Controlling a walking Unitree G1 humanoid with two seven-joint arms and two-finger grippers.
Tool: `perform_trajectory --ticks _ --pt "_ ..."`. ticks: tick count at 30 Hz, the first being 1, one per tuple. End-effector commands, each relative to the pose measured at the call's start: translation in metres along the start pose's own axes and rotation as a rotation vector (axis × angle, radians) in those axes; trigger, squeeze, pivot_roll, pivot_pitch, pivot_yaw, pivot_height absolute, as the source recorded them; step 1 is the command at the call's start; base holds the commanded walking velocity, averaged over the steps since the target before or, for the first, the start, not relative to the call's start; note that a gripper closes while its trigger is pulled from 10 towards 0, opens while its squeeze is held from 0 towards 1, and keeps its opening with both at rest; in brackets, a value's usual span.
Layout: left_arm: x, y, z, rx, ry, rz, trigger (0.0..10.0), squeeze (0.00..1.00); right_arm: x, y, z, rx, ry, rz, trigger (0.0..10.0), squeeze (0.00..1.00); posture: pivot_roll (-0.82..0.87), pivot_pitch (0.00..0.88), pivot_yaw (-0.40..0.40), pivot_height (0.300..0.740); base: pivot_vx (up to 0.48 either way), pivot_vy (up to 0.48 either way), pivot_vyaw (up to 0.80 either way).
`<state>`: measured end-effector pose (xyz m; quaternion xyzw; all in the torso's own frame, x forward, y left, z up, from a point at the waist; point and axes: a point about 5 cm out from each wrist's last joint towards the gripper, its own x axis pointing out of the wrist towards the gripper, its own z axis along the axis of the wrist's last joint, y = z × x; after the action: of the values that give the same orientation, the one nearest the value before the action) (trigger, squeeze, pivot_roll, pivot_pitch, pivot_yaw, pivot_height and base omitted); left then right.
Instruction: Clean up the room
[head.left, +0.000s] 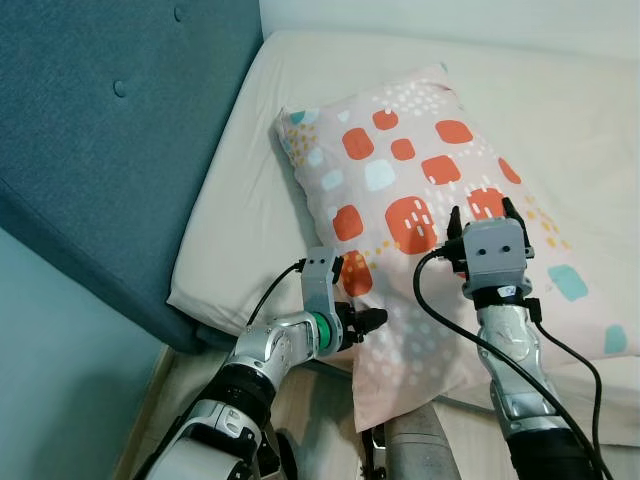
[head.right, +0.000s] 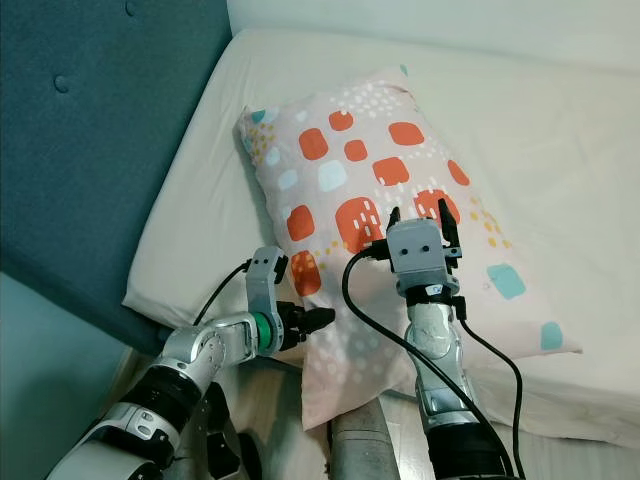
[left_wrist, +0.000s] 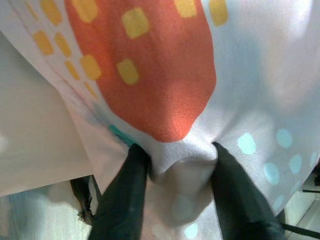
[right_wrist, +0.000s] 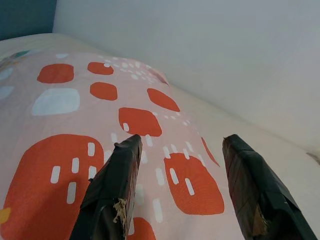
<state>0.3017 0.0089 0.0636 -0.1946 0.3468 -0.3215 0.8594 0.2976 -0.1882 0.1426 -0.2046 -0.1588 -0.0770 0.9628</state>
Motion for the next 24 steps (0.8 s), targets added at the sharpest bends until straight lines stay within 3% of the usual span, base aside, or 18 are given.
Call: perform_trajectory --ticks 1,7,10,11,12,15,24 --pt "0.029 -0.089 -0.009 -0.056 0.025 -0.225 0.0 0.0 -0.003 0.0 -0.006 0.006 0.032 0.0 10.0 0.0 -0.13 0.152 0.105 0.62 0.0 0.0 0.0" --pt "0.025 -0.078 0.001 -0.069 -0.005 -0.175 0.0 0.0 -0.003 0.0 -0.007 0.005 0.033 -0.002 10.0 0.0 -0.12 0.152 0.105 0.62 0.0 0.0 0.0" --pt "0.018 -0.067 0.017 -0.013 -0.078 -0.099 0.0 0.0 -0.001 -0.001 -0.006 0.002 0.03 -0.005 10.0 0.0 -0.12 0.153 0.103 0.62 0.0 0.0 0.0" --pt "0.007 -0.056 0.038 0.076 -0.18 -0.002 0.0 0.0 0.0 -0.002 -0.005 -0.001 0.025 -0.007 10.0 0.0 -0.12 0.152 0.102 0.62 0.0 0.0 0.0" --pt "0.007 -0.056 0.038 0.076 -0.18 -0.002 0.0 0.0 0.0 -0.002 -0.005 -0.001 0.025 -0.007 10.0 0.0 -0.12 0.152 0.102 0.62 0.0 0.0 0.0" --pt "-0.009 -0.039 0.065 0.091 -0.285 0.112 0.0 0.0 0.001 -0.004 -0.006 -0.007 0.028 -0.014 10.0 0.0 -0.11 0.151 0.101 0.62 0.0 0.0 0.0" --pt "-0.035 -0.016 0.093 0.086 -0.407 0.227 0.0 0.0 0.003 -0.007 -0.01 -0.012 0.039 -0.019 10.0 0.0 -0.1 0.146 0.096 0.62 0.0 0.0 0.0"
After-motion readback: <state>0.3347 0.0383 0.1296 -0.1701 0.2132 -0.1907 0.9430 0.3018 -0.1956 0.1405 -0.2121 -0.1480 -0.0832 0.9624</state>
